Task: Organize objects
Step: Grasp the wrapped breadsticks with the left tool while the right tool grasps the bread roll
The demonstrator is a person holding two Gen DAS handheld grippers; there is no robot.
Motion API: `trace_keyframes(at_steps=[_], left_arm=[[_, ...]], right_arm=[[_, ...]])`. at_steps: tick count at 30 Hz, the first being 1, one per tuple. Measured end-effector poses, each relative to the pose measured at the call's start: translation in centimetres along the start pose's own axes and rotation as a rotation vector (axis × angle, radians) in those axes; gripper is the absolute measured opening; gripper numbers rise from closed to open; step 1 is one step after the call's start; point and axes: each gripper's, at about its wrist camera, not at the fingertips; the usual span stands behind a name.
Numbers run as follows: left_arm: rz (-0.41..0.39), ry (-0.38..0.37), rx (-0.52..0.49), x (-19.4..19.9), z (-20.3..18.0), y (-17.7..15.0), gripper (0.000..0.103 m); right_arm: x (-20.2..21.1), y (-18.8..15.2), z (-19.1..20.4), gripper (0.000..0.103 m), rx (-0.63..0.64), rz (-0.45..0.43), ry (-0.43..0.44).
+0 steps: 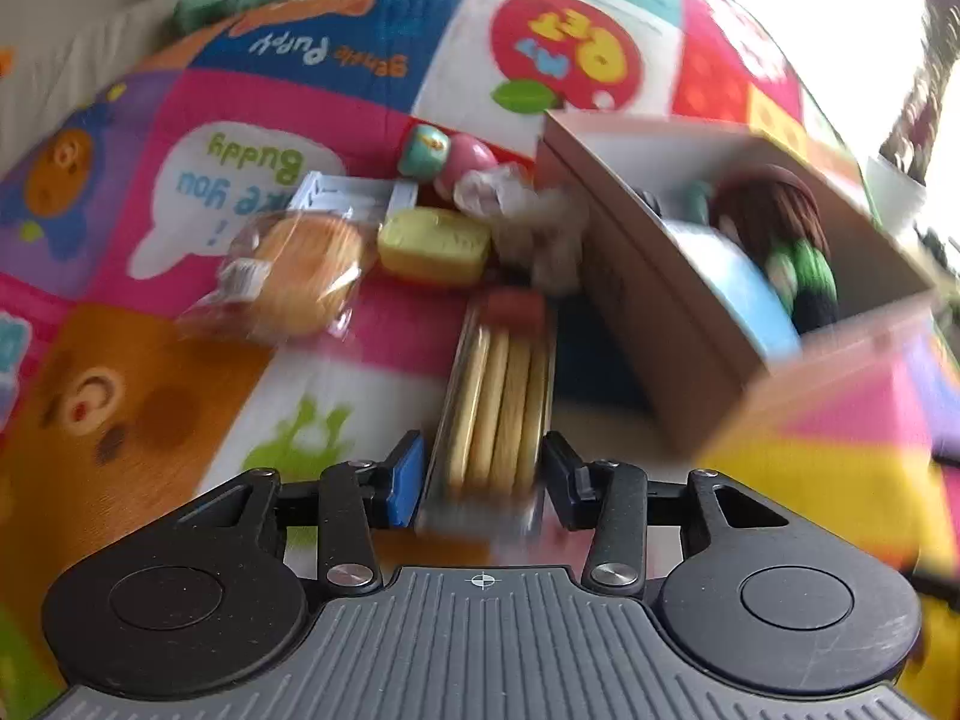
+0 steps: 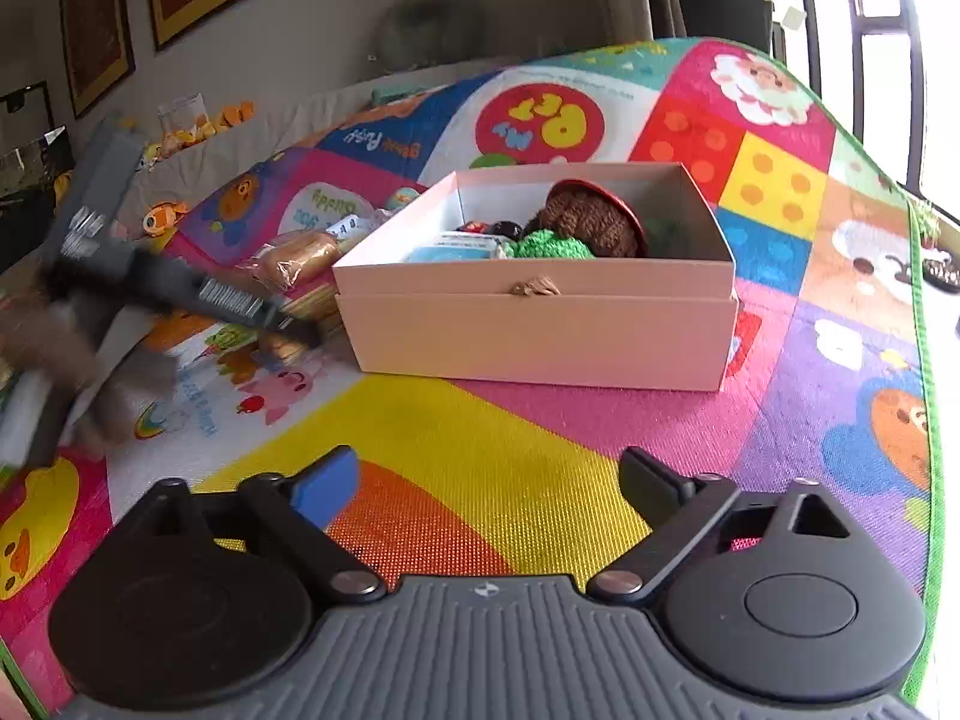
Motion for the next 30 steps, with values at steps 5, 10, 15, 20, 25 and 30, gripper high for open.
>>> trace_keyframes(at_steps=[5,10,15,20,25,30], left_arm=[[-0.04,-0.053,0.028,0.7,0.4,0.0,0.048],[-0.069,-0.006,-0.005,-1.7,-1.7,2.1,0.048],[-0.091,0.0,-0.012,-1.2,-1.4,1.0,0.037],[-0.084,-0.025,0.044,3.1,2.2,-4.5,0.037],[-0.103,0.037,0.211,5.5,7.6,-8.9,0.037],[-0.136,-0.03,0.305,5.4,8.8,-9.6,0.037]], right_arm=[[-0.9,0.2,0.6,0.1,0.034,0.04,0.013],[-1.3,0.2,0.4,0.1,0.023,0.073,-0.002],[-2.0,0.2,0.4,0.102,0.018,0.118,-0.028],[-1.6,1.3,2.3,0.103,0.098,0.112,-0.014],[-2.9,8.5,5.5,0.103,0.156,0.049,0.042],[-11.4,16.1,8.0,0.083,0.066,0.154,0.144]])
Point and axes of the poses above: each gripper's, at about its wrist camera, not at the fingertips, and x roughly against the way its jaws point, z to its left, y to its top, and after that the axes turned 13 degrees about y, right-handed
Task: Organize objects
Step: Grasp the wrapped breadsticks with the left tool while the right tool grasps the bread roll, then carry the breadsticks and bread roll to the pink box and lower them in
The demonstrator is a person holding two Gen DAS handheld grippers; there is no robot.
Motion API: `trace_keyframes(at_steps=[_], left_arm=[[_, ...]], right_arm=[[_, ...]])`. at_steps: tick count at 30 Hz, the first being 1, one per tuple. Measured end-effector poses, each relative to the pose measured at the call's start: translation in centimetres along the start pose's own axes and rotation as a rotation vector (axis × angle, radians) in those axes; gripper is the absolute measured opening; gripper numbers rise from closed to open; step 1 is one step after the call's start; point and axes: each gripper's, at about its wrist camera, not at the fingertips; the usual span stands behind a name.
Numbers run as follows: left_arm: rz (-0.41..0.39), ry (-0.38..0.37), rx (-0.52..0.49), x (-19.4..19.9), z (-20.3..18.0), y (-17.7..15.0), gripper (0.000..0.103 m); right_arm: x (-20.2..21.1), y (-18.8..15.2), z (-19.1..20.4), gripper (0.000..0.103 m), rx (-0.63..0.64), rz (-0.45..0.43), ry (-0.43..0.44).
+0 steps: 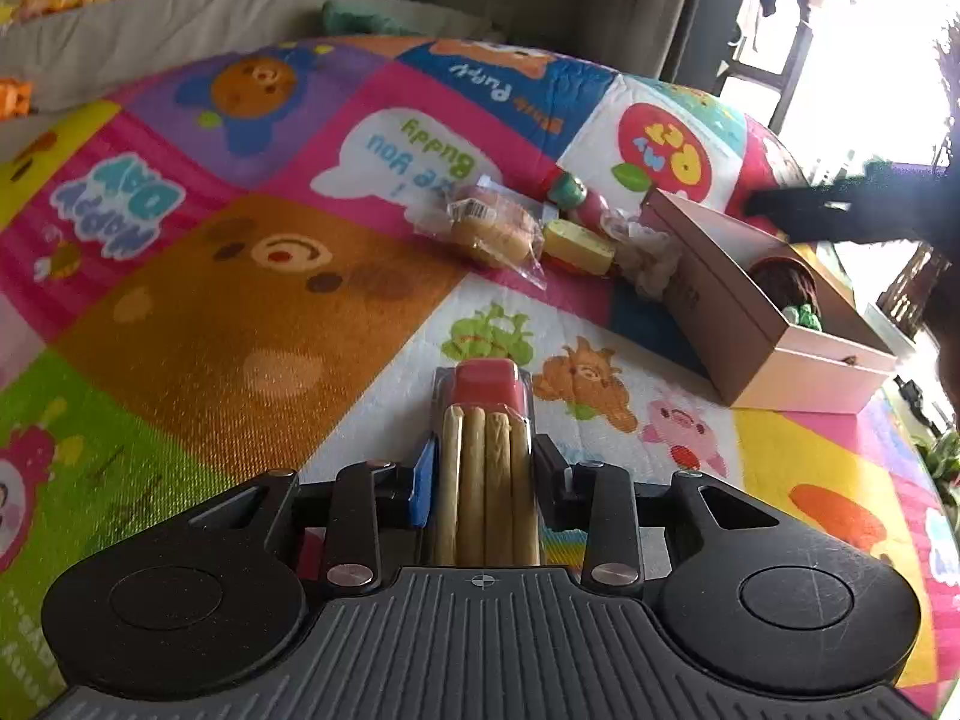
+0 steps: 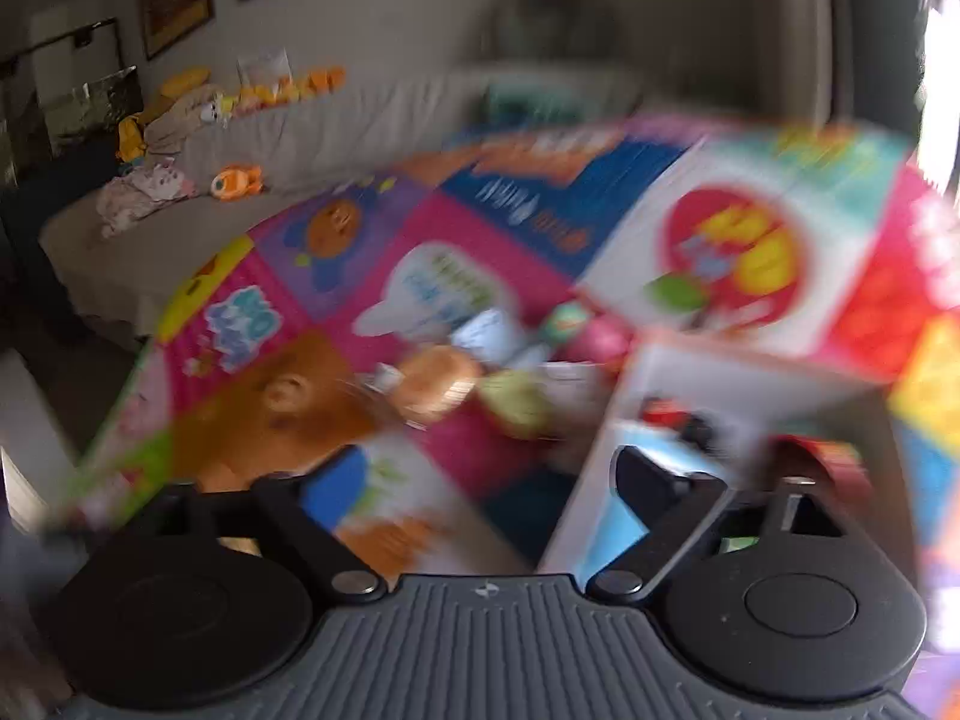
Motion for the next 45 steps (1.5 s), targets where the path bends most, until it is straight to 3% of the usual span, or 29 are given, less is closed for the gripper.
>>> trace_keyframes(at_steps=[4,8,11,12,13,15,20,27,32,36,41,45], left_arm=[[-0.038,-0.01,0.001,0.1,0.2,-0.8,0.037],[-0.048,-0.028,0.012,0.3,0.6,-1.1,0.037],[-0.05,-0.046,0.034,0.3,1.0,-1.2,0.037],[-0.049,-0.052,0.043,0.2,1.2,-1.2,0.037],[-0.049,-0.058,0.05,0.2,1.3,-1.2,0.037],[-0.049,-0.062,0.057,0.2,1.4,-1.2,0.037],[-0.049,-0.058,0.052,0.2,1.3,-1.3,0.038],[-0.048,-0.044,0.037,0.1,1.1,-1.2,0.038],[-0.051,-0.021,0.017,0.3,0.6,-1.3,0.038],[-0.054,0.026,-0.026,0.5,-0.4,-1.4,0.038],[-0.04,0.109,-0.076,1.0,-2.4,-1.6,0.037],[0.007,0.077,-0.091,1.7,-4.1,-1.7,0.037]], right_arm=[[-7.6,3.4,0.1,0.082,-0.158,0.056,0.031],[-13.9,4.5,-0.1,0.083,-0.295,0.087,-0.009],[-17.3,4.9,0.0,0.082,-0.301,0.105,-0.095],[-17.9,4.9,0.2,0.079,-0.286,0.117,-0.113],[-18.4,4.9,0.4,0.069,-0.269,0.13,-0.121],[-18.1,4.7,0.8,0.065,-0.242,0.145,-0.104],[-13.9,3.5,2.5,0.06,-0.149,0.164,-0.041],[-1.8,-1.9,4.4,0.059,-0.014,0.135,0.092],[5.9,-8.0,2.6,0.059,-0.018,0.065,0.032],[10.4,-13.2,-0.1,0.059,-0.057,0.015,-0.092],[13.6,-17.8,-3.0,0.059,-0.162,-0.055,-0.1],[14.3,-19.1,-3.8,0.059,-0.149,-0.129,-0.125]])
Point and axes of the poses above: each gripper's, at about its wrist camera, not at the fingertips, and x roughly against the way its jaws point, z to its left, y to its top, and after that the axes turned 13 degrees about y, right-handed
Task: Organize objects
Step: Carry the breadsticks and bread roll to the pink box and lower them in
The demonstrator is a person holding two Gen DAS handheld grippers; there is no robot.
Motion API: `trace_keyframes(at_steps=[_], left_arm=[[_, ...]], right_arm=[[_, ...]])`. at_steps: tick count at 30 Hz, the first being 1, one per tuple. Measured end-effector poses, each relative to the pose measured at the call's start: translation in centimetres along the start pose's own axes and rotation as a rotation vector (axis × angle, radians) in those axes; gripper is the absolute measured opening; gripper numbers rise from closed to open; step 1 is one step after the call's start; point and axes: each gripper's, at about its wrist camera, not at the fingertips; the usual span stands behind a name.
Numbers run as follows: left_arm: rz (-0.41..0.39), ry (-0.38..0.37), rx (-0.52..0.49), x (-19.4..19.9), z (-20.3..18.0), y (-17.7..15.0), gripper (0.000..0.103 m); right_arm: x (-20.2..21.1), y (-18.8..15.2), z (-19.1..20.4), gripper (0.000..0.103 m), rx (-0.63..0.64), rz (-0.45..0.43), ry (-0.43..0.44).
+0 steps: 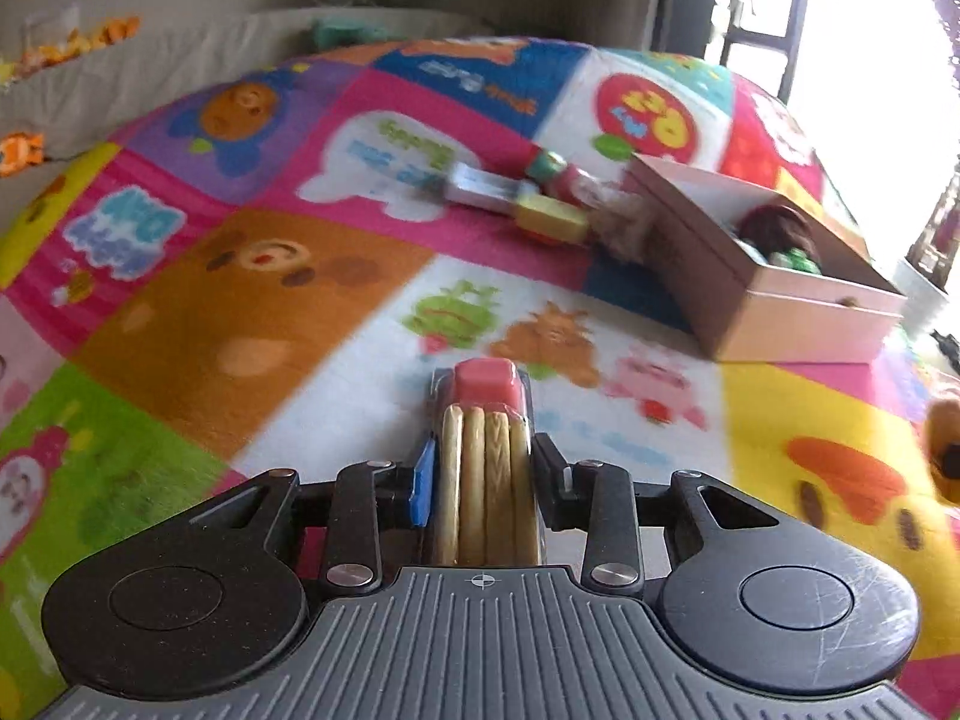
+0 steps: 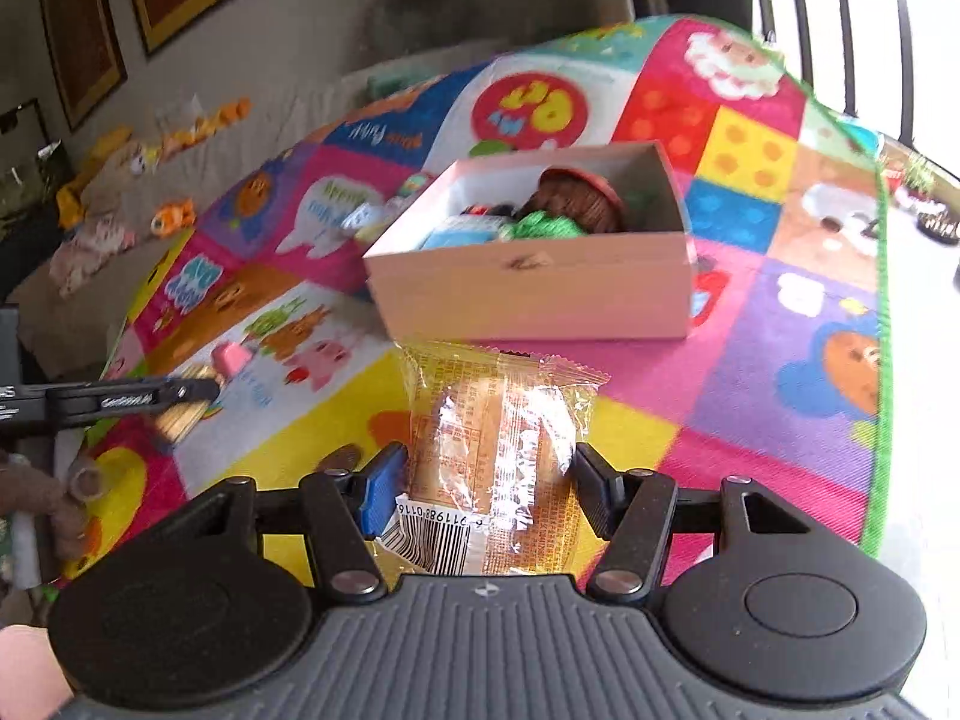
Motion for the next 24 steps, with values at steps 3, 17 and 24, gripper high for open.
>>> trace_keyframes(at_steps=[3,17,24], left_arm=[[0.016,-0.008,-0.051,0.4,-1.7,-0.1,0.037],[-0.005,-0.266,-0.022,3.4,-8.4,5.8,0.037],[-0.083,-0.3,-0.001,0.4,-13.9,10.6,0.037]], right_arm=[[0.1,-0.5,-0.5,0.059,0.042,-0.044,-0.02],[0.4,-2.4,-2.0,0.06,0.016,-0.142,0.022],[0.2,-2.6,-2.1,0.06,0.007,-0.147,0.023]])
Point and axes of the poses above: each gripper's, at about its wrist camera, not at the fingertips, and x roughly against the way its jaws point, z to its left, y to its top, and after that the axes turned 13 degrees about y, right-handed
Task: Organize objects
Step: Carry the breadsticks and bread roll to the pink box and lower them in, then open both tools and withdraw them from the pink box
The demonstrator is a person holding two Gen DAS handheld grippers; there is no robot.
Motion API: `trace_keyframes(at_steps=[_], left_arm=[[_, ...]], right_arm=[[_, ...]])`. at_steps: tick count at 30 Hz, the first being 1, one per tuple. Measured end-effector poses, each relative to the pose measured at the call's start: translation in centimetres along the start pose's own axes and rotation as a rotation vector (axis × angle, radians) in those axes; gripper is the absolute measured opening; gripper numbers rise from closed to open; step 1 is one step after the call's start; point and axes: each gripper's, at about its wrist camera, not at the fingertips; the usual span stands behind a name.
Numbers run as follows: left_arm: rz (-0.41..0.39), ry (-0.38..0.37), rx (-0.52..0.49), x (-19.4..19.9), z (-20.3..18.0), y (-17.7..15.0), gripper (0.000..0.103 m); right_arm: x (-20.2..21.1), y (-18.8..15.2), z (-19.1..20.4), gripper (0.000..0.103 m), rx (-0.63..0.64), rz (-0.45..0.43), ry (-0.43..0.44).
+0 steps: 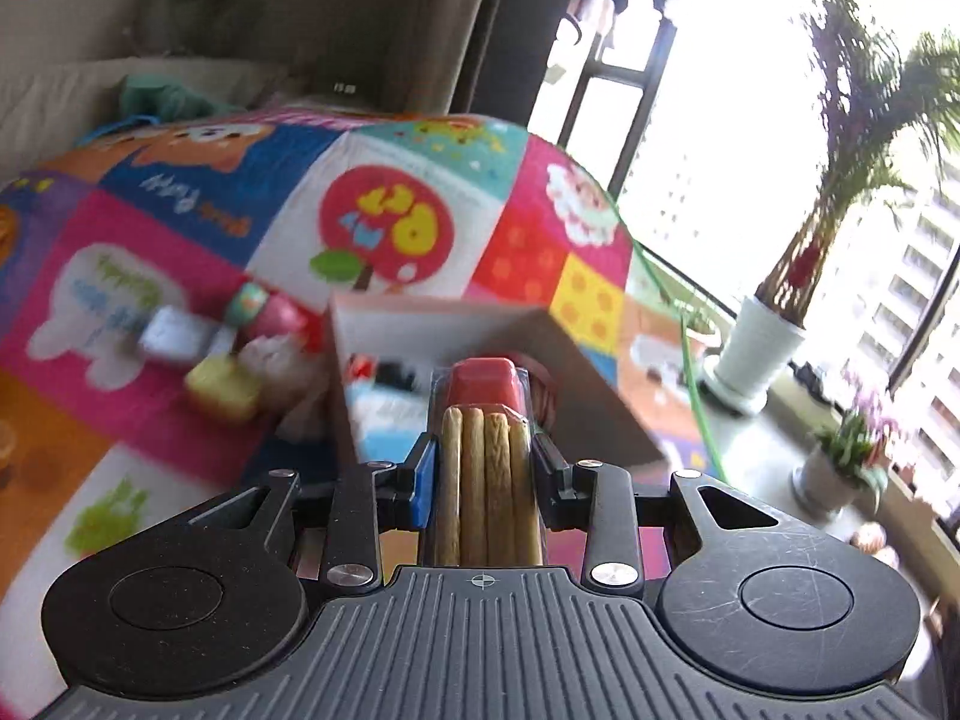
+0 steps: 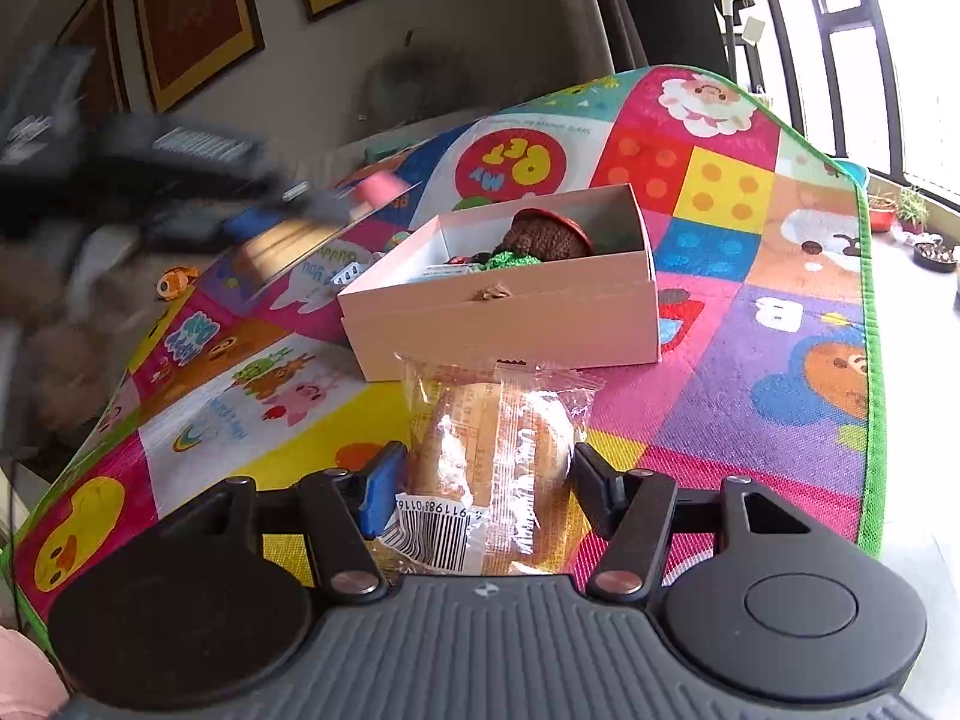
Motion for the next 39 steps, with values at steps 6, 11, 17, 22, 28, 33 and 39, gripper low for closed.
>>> trace_keyframes(at_steps=[6,11,17,22,28,33,39], left_arm=[[-0.009,0.046,0.06,-6.9,-0.6,1.5,0.037],[-0.018,-0.005,0.184,-6.1,2.4,0.2,0.038],[-0.049,-0.073,0.164,-1.3,4.4,-1.8,0.037],[-0.041,-0.092,0.103,1.5,6.3,-4.2,0.037],[0.007,-0.017,0.032,2.4,9.7,-7.8,0.037],[0.068,0.028,0.136,1.7,13.0,-9.5,0.037],[0.047,0.031,0.185,2.7,13.5,-9.4,0.037]], right_arm=[[0.3,1.1,0.3,0.059,0.007,0.017,-0.008],[1.8,4.1,0.4,0.059,0.05,-0.045,-0.017],[0.0,11.6,-1.8,0.059,-0.004,-0.13,0.062],[-4.1,16.6,-6.4,0.066,-0.185,-0.091,0.123],[-4.0,14.6,-8.2,0.07,-0.216,-0.073,0.009],[-3.1,13.5,-8.2,0.062,-0.19,-0.064,-0.041],[-5.4,13.6,-4.8,0.045,-0.105,-0.01,0.017]])
Point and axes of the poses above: each gripper's, at about its wrist camera, not at the fingertips, and x roughly against the way its jaws point, z to its left, y to its top, and after that the axes turned 13 degrees about y, right-handed
